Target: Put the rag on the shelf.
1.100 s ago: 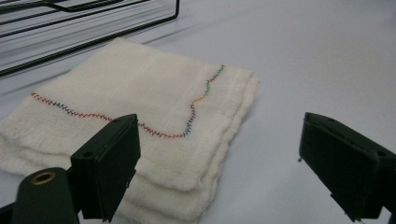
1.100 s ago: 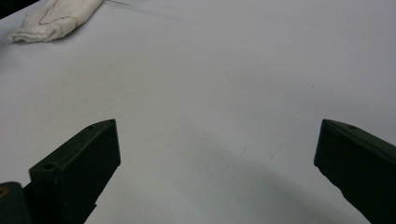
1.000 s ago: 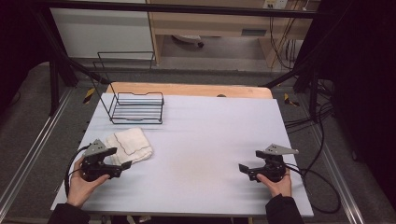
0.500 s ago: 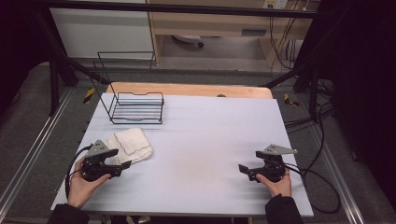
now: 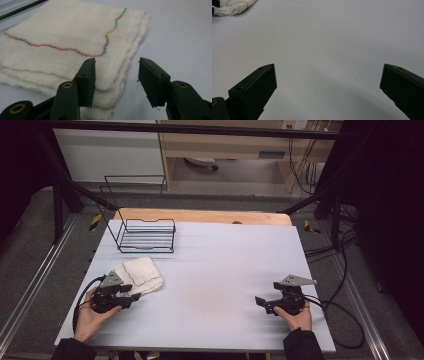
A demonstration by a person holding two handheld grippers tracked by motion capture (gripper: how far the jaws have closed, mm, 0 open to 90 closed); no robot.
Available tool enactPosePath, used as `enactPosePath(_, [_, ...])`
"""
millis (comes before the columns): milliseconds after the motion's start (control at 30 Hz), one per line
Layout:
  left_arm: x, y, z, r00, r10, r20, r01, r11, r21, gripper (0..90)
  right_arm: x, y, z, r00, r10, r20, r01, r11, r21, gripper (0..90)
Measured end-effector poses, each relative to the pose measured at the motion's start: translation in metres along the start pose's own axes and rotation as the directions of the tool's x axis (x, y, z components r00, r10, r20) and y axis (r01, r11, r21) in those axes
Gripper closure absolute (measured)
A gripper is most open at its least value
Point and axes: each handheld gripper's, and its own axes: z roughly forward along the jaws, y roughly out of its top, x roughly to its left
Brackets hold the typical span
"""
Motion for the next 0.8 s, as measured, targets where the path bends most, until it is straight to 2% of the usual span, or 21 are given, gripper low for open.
enactPosePath(100, [0.0019, 0.0, 0.0011, 1.0, -0.008, 0.0, 0.008, 1.0, 0.0, 52.0, 0.0002, -0.0001, 0.0, 1.0, 0.002, 0.0, -0.002, 1.0, 0.003, 1.3])
enactPosePath(200, [0.0033, 0.0, 0.002, 0.9998, -0.012, -0.017, 0.013, 0.9999, 0.004, 59.8, -0.0002, -0.0002, 0.0, 1.0, 0.0, 0.001, 0.0, 1.0, 0.003, 1.3])
enactPosePath(567, [-0.0015, 0.0048, 0.005, 0.9987, 0.018, -0.047, -0.016, 0.9987, 0.048, 62.6, -0.0011, -0.0001, -0.0004, 1.0, -0.004, 0.003, 0.004, 1.0, 0.0, 1.3])
enactPosePath(700, [-0.0021, 0.0062, 0.0053, 0.9979, 0.024, -0.06, -0.02, 0.9981, 0.058, 68.5, -0.0009, -0.0003, -0.0001, 1.0, -0.003, 0.003, 0.003, 1.0, 0.005, 1.3])
enactPosePath(800, [-0.0022, 0.0069, 0.0046, 0.998, 0.019, -0.06, -0.015, 0.9984, 0.055, 76.8, -0.0007, -0.0002, -0.0001, 1.0, -0.001, 0.003, 0.001, 1.0, 0.004, 1.3])
